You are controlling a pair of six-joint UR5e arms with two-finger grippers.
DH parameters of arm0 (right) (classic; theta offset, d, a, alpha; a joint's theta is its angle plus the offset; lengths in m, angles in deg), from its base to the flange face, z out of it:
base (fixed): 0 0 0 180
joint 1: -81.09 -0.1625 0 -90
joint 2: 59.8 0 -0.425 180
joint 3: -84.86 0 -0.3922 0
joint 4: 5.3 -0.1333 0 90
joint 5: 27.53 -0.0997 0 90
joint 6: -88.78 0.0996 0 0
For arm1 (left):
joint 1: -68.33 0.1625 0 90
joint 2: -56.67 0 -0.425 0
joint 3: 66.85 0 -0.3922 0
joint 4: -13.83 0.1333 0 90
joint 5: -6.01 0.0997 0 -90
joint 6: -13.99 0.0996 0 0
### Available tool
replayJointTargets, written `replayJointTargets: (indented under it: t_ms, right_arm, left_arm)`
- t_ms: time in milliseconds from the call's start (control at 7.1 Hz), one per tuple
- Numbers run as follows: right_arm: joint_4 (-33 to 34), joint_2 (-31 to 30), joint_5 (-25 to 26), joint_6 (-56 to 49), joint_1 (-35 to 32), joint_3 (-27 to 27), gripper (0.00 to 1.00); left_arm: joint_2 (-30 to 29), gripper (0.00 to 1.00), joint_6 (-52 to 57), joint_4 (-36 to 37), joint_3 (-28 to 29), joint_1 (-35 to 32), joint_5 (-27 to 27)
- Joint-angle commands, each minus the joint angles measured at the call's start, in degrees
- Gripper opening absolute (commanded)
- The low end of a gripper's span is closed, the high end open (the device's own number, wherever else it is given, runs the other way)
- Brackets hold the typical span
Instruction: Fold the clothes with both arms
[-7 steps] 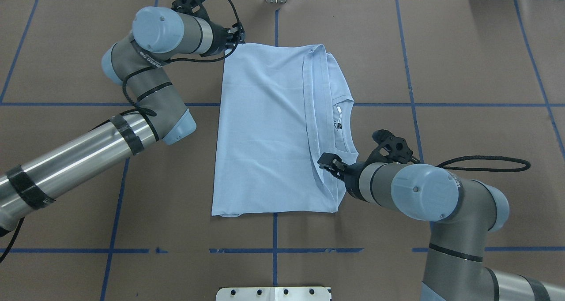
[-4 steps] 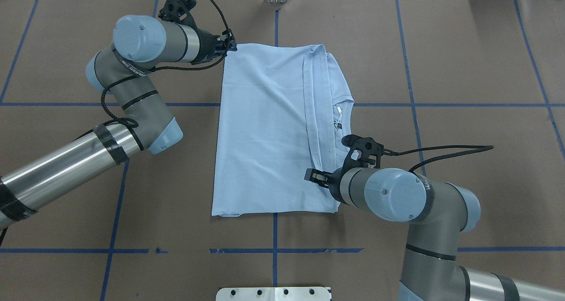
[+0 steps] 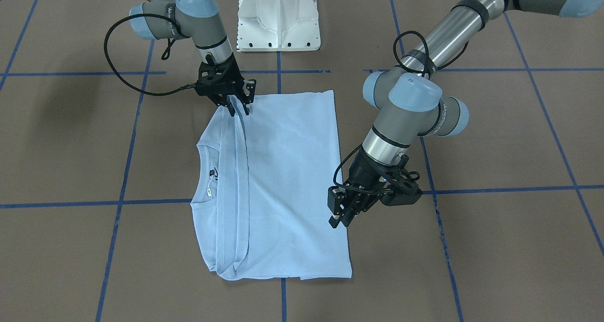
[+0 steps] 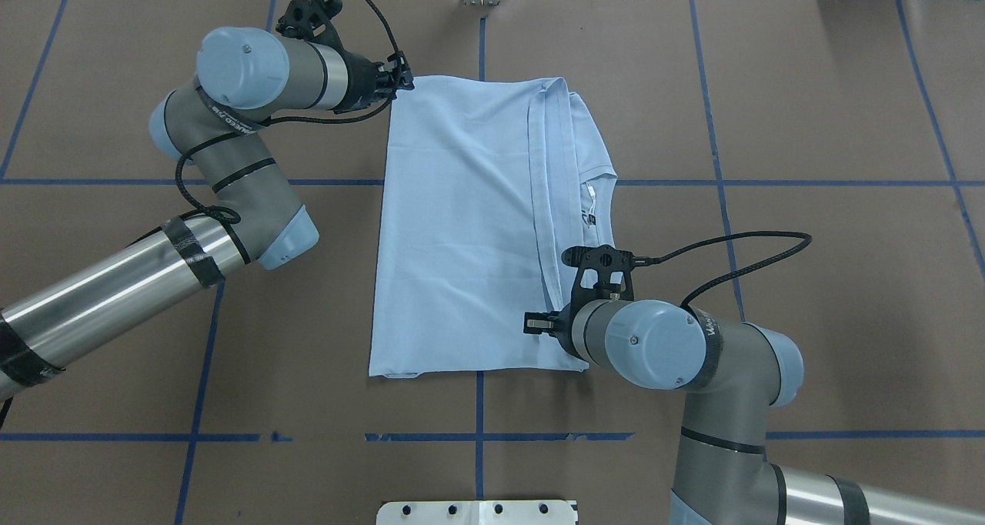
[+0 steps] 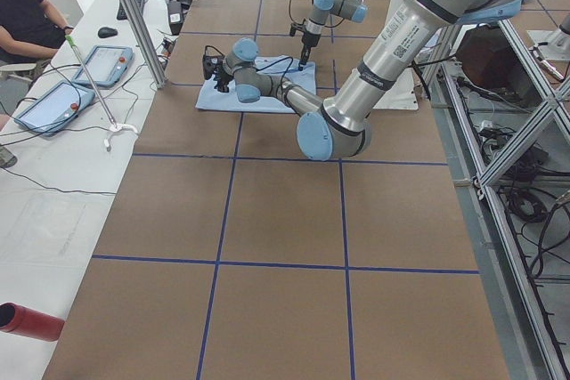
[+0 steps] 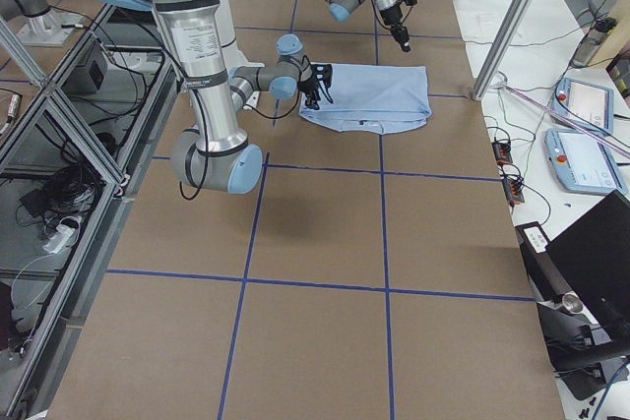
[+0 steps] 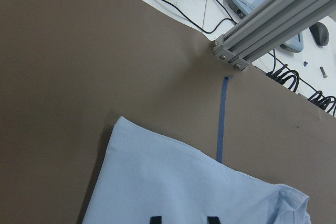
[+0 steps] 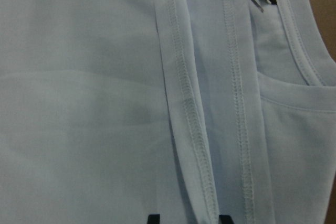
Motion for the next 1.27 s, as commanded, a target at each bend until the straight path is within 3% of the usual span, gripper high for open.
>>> replayJointTargets:
  t_ms: [0,563,845,986,1127]
  right_arm:
    - [-0.01,-0.10,-0.44,-0.13,-0.03,-0.34,0.00]
    - [-0.10,-6.50,-0.02,-0.40,-0.29,-5.34,0.00]
    - [-0.19,-6.61,-0.01,0.04,-0.12,-5.35,0.00]
    - [-0.19,-6.08,-0.10,0.39,-0.03,-5.26,0.16]
    - [-0.19,-5.64,-0.10,0.48,-0.03,-5.35,0.54]
  left_arm:
    - [0.01,0.40,0.00,0.00,-0.01,0.00,0.00]
    - [-0.08,0.40,0.00,0.00,-0.09,0.26,0.00]
    - [0.01,0.40,0.00,0.00,-0.10,0.27,0.00]
    - [0.01,0.40,0.00,0.00,-0.10,0.27,0.00]
    - [0.01,0.40,0.00,0.00,-0.10,0.35,0.00]
